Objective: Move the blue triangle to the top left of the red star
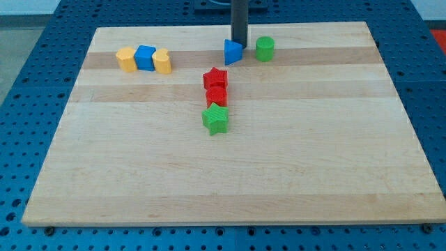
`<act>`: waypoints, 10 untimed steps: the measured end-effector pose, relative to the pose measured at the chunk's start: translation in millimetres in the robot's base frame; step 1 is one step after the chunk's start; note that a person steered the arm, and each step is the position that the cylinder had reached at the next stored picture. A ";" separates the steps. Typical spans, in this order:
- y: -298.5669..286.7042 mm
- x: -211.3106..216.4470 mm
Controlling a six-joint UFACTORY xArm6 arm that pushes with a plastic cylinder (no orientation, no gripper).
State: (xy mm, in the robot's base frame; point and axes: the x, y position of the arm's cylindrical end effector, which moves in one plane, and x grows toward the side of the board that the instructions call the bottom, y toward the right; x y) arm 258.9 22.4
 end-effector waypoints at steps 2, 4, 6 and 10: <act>19.3 55.9; -2.8 42.0; -27.9 -5.8; -28.7 -62.0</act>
State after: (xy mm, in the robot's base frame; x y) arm 196.9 -6.3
